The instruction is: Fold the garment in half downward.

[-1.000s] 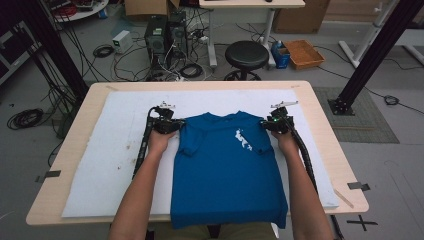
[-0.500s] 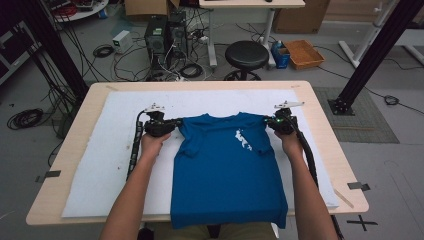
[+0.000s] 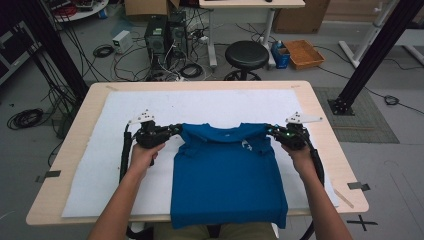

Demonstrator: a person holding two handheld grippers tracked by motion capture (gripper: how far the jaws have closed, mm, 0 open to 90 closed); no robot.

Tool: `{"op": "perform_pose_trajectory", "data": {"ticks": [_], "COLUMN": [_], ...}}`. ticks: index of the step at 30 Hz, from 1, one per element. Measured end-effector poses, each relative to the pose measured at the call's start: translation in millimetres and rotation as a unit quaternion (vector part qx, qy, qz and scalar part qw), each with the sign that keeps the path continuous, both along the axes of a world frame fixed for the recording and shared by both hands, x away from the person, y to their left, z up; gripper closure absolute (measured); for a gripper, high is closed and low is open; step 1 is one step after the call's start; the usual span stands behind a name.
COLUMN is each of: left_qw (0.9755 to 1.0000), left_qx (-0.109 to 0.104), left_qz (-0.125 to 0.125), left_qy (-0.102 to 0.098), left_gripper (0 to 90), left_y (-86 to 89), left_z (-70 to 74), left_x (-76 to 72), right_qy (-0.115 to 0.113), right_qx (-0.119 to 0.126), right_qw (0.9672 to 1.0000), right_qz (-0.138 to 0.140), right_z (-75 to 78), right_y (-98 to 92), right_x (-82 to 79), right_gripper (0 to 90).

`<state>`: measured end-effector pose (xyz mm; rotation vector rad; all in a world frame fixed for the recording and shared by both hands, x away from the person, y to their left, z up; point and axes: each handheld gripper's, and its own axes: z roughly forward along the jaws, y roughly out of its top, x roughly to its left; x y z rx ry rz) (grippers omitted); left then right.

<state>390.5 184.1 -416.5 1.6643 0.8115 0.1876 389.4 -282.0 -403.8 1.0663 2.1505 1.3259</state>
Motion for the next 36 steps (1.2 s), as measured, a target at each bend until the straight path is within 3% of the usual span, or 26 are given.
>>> {"op": "perform_pose_trajectory", "data": {"ticks": [7,13,18,21,28,29,31,32,33,34,36], "left_qw": [0.9988,0.9953,0.9923,0.9897,0.9783,0.9775,0.979,0.982,0.9846,0.9881,0.9927], "left_qx": [0.016,0.051,0.067,0.082,0.129,0.132,0.124,0.113,0.105,0.097,0.091], "left_qz": [-0.046,-0.08,-0.1,-0.112,-0.153,-0.155,-0.15,-0.135,-0.12,-0.097,-0.049], "left_qy": [0.005,0.02,0.03,0.037,0.054,0.055,0.061,0.068,0.072,0.069,0.062], "left_gripper": [86.2,86.2,86.2,86.1,86.1,86.0,81.1,71.1,59.7,53.1,43.6], "left_y": [3.2,7.6,12.5,13.8,13.6,13.4,14.7,15.6,17.5,19.3,22.5], "left_z": [-5.4,-16.8,-17.8,-20.0,-28.4,-28.2,-26.1,-24.7,-22.9,-21.0,-16.4], "left_x": [-25.3,-46.7,-58.7,-67.3,-87.9,-89.0,-88.7,-87.6,-85.5,-83.5,-76.4], "right_qy": [0.005,0.023,0.038,0.044,0.061,0.063,0.071,0.072,0.072,0.07,0.058], "right_qx": [-0.01,-0.011,-0.027,-0.03,-0.055,-0.06,-0.069,-0.07,-0.065,-0.055,-0.021], "right_qw": [0.9993,0.998,0.9964,0.9956,0.9919,0.9913,0.9896,0.9894,0.9899,0.9914,0.9959], "right_qz": [0.035,0.057,0.071,0.077,0.097,0.098,0.104,0.104,0.103,0.096,0.065], "right_z": [-3.7,-15.9,-21.9,-24.9,-29.8,-31.0,-32.6,-32.3,-30.7,-27.3,-17.3], "right_y": [-2.0,-12.4,-21.6,-27.2,-29.1,-28.6,-27.2,-26.7,-27.1,-28.2,-32.4], "right_x": [-30.5,-57.3,-78.4,-89.3,-112.4,-113.7,-115.0,-115.6,-115.7,-115.4,-112.8], "right_gripper": [88.6,88.6,88.9,89.0,89.0,88.9,88.8,88.0,79.5,65.4,50.1]}}
